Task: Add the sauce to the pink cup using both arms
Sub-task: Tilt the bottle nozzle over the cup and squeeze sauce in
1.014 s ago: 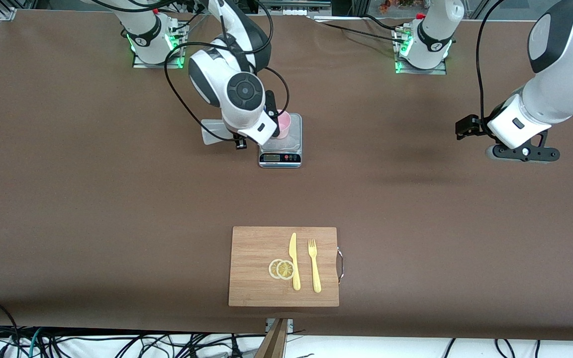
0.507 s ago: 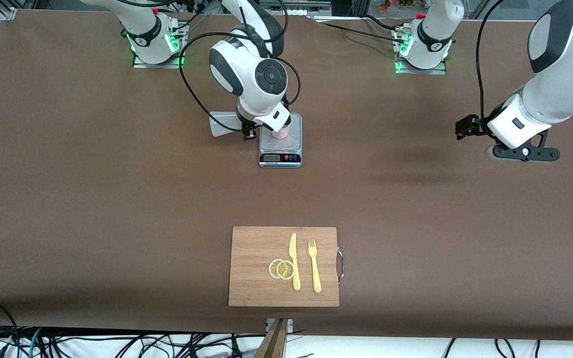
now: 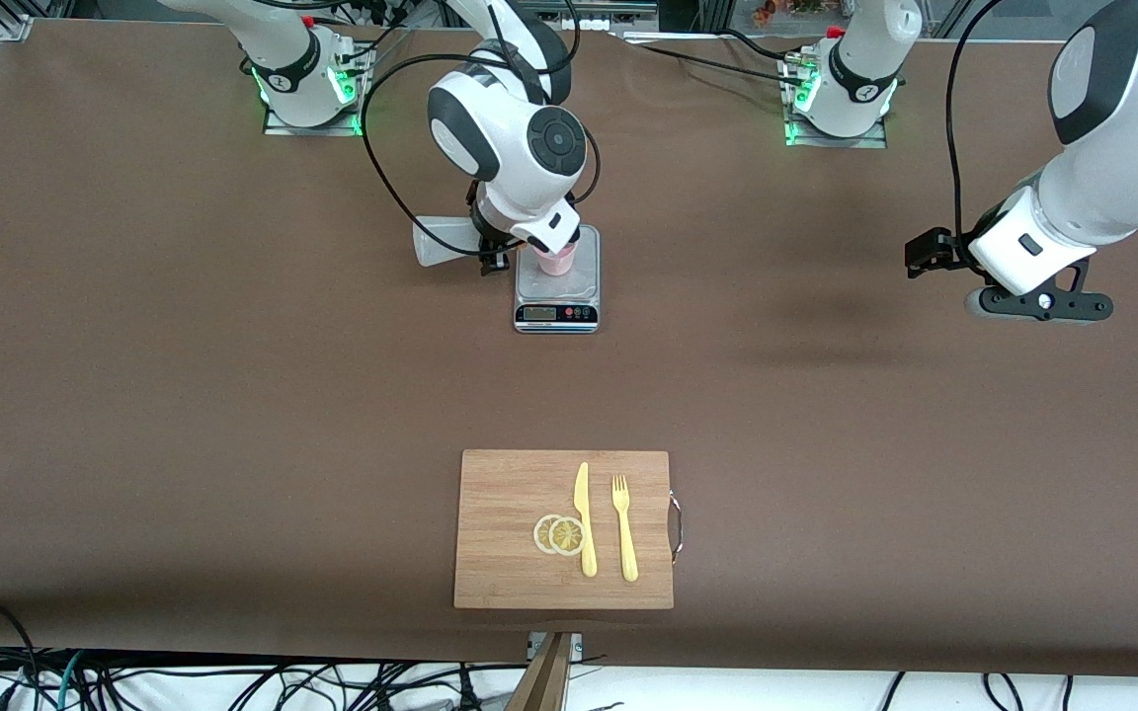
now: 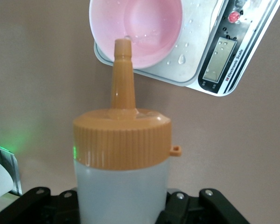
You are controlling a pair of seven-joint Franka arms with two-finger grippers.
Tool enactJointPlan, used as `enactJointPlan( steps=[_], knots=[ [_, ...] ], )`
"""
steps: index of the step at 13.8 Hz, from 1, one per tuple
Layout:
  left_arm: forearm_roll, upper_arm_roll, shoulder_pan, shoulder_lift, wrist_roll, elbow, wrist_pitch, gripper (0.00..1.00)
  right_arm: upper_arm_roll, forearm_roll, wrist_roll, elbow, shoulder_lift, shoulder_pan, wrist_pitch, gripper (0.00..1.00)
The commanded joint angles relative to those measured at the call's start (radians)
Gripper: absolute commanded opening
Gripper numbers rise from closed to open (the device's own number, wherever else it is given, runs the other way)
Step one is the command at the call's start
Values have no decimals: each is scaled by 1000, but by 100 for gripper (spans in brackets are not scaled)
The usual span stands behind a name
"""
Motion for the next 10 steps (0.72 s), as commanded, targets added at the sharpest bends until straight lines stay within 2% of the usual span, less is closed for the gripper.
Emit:
enactJointPlan(
  steps=[1, 10],
  knots=[
    [10, -4, 6, -7, 11, 13, -7, 100, -7, -41, 48, -10, 6, 31, -7, 0],
    [21, -4, 27, -29, 6, 21, -7, 100, -7, -41, 41, -5, 10, 28, 15, 0]
  ],
)
